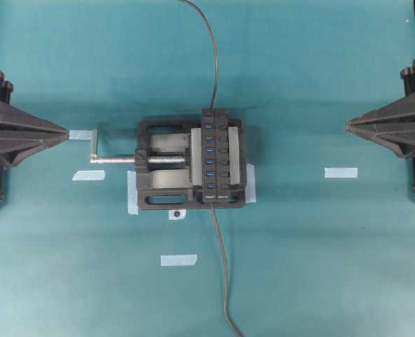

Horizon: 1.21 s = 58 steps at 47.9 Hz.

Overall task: Insert the USB into the center port of the fixed hub
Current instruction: 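Lift the right gripper and swing it toward the hub's cable end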

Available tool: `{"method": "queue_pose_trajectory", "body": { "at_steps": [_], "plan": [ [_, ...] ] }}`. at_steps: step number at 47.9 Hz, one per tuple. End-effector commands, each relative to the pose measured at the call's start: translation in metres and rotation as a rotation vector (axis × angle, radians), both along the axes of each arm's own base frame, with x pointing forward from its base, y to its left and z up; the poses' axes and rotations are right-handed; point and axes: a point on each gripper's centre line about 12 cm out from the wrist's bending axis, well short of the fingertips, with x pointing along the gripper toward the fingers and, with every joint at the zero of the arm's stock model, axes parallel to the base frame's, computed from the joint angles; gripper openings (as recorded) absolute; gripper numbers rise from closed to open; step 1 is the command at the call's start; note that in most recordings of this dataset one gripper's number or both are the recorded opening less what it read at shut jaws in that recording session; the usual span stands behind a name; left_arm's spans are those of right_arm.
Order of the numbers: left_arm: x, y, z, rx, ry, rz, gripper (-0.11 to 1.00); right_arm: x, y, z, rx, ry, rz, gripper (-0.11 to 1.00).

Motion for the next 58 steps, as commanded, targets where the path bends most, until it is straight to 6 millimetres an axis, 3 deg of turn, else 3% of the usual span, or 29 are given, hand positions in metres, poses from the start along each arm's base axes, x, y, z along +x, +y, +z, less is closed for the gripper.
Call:
{"method": "queue_pose_trajectory", "body": {
  "at_steps": [1,7,13,24,38,58],
  "plan": [
    [0.000,-0.005,-0.004,-0.035,0.000,-0.029,0.13,0.001,-0.001,-0.006,0.008,0.018,-0.006,0.16],
    [0.000,-0.007,-0.008,-0.092,0.026,-0.039,0.00,-0.001,-0.004,-0.019,0.089,0.073,-0.019,0.04],
    [0.005,-0.007,-0.012,-0.096,0.071,-0.037,0.00,0.000,-0.007,-0.023,0.115,0.119,-0.038,-0.01],
    [0.015,-0.007,-0.022,-0.081,0.171,-0.032,0.00,0.000,-0.017,-0.026,0.122,0.174,-0.087,-0.01],
    [0.020,-0.007,-0.032,-0.033,0.275,-0.030,0.00,0.010,-0.031,-0.040,0.144,0.371,-0.156,-0.01],
    [0.014,-0.004,-0.037,0.007,0.382,-0.021,0.00,0.047,-0.045,-0.059,0.135,0.563,-0.190,-0.01]
  ]
}}
